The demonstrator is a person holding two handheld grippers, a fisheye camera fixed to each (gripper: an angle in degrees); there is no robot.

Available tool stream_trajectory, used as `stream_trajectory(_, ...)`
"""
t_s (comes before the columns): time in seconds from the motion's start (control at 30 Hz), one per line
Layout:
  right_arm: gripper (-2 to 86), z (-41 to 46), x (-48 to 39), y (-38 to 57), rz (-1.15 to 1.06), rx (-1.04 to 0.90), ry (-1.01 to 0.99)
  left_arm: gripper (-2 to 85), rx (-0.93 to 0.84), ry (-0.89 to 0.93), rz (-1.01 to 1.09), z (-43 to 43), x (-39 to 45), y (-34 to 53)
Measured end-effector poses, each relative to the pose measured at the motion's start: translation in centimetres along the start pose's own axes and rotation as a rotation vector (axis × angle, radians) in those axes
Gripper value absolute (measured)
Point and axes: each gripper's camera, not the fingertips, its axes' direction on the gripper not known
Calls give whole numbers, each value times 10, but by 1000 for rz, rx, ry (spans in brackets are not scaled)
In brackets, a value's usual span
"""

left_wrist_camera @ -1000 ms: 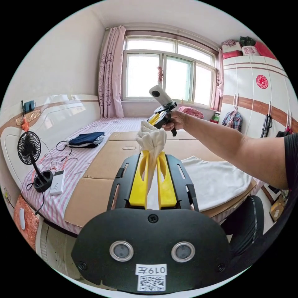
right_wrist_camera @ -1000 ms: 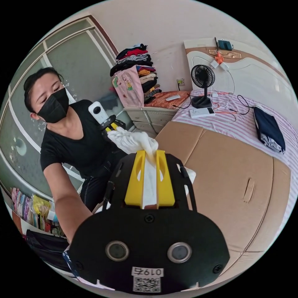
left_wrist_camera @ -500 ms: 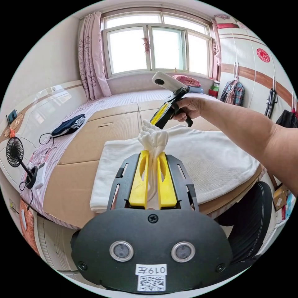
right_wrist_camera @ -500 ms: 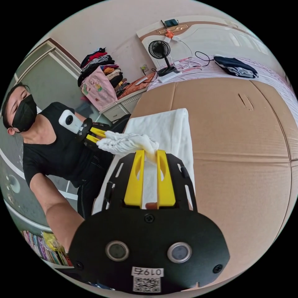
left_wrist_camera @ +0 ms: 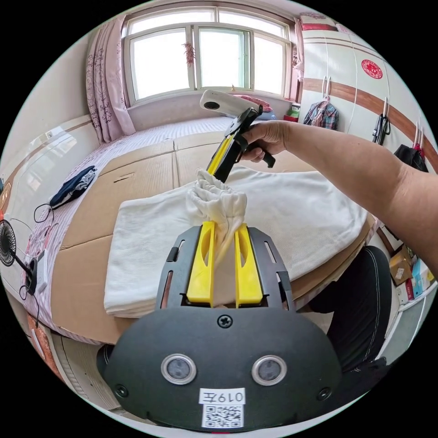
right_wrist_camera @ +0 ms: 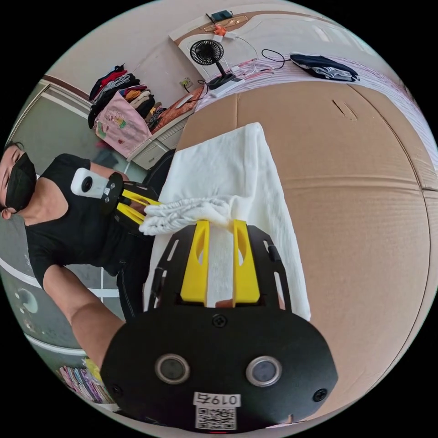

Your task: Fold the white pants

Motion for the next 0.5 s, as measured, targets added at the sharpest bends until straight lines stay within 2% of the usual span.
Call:
stream_trajectory(0.3,84,-24,-82,54,123,-13,39,88,-56,36,61,-2,-33,-33)
stream_trajectory(0.5,65,-58,-162,105,214,84,143,108,-44,69,129,-19,-61,-50)
